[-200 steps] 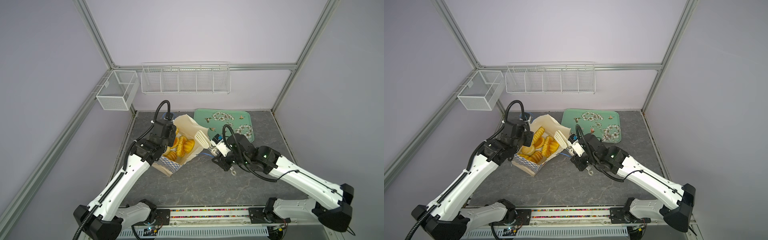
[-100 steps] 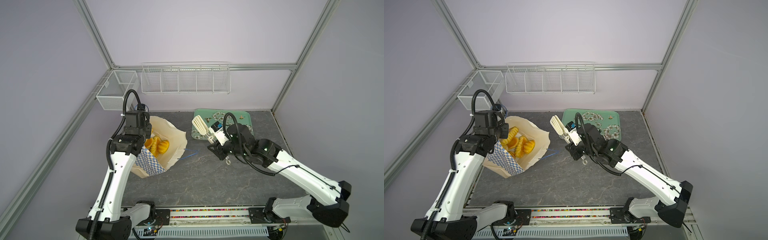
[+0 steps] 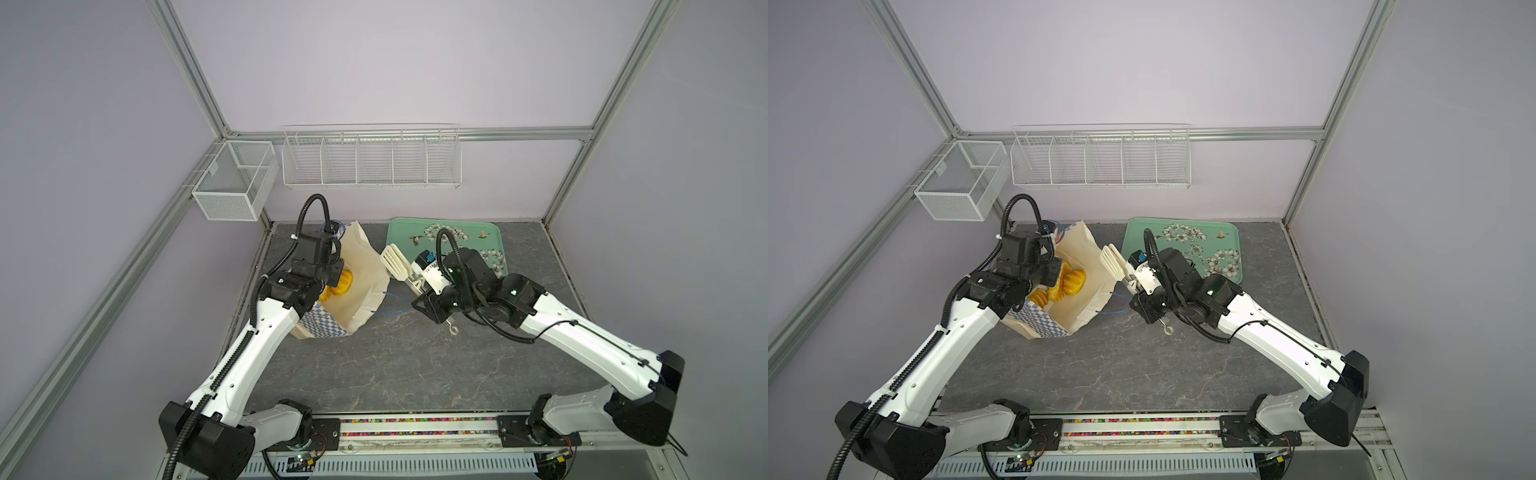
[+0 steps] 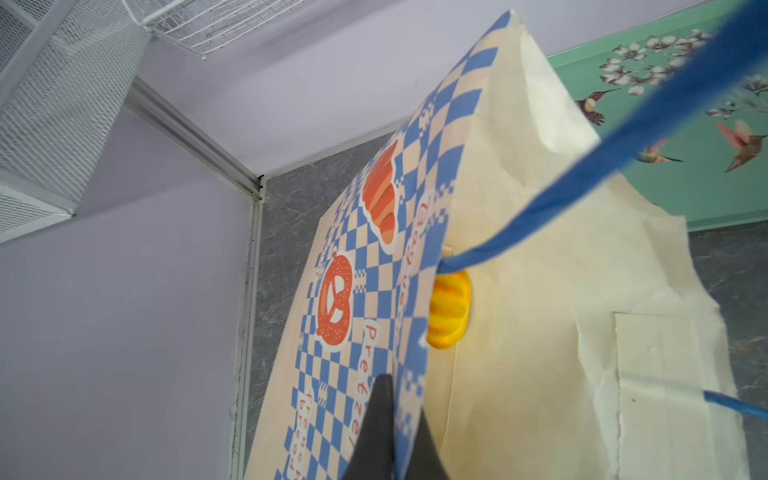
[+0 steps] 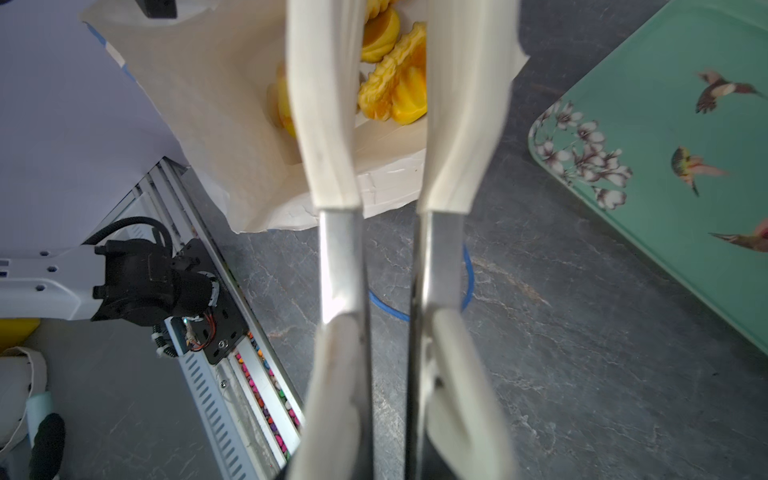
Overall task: Take the fake bread out of the paper bag
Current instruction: 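Lower the bag onto its side with the left gripper while right tongs approach its opening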
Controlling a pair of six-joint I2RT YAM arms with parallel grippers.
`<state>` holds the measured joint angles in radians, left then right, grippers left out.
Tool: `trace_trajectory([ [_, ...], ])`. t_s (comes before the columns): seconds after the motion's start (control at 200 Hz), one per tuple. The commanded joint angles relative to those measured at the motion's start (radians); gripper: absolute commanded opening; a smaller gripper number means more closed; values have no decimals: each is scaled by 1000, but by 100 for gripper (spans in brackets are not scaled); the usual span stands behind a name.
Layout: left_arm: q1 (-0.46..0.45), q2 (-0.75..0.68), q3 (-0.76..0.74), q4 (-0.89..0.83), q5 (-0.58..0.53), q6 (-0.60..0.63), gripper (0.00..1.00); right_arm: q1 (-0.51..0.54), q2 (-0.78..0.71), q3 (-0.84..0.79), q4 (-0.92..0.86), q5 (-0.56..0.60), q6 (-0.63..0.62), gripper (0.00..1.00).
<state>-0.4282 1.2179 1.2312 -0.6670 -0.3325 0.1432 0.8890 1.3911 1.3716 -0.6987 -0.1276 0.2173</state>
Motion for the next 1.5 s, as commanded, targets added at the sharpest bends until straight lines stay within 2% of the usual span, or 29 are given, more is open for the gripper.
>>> trace_trajectory([
  [0.0,-40,-2,-14,46,21,-57,0,32,50,-4,-35,-90,32,33],
  [0.225,-124,-20,-21,55,17,-95,0,66,116,15,-91,-108,78,34],
  [0.45,-144,-68,-83,149,97,-187,0,83,155,-4,-78,-125,178,35],
  [0.59,-162,-82,-95,165,114,-197,0,102,158,-30,-45,-137,225,36],
  [0.91,-166,-104,-125,157,179,-187,0,127,198,-10,-50,-142,231,38],
  [1.305,-166,-124,-67,78,227,-113,0,131,220,-20,13,-124,226,45],
  [1.495,-166,-182,-120,91,240,-104,0,132,255,26,-24,-133,185,48],
])
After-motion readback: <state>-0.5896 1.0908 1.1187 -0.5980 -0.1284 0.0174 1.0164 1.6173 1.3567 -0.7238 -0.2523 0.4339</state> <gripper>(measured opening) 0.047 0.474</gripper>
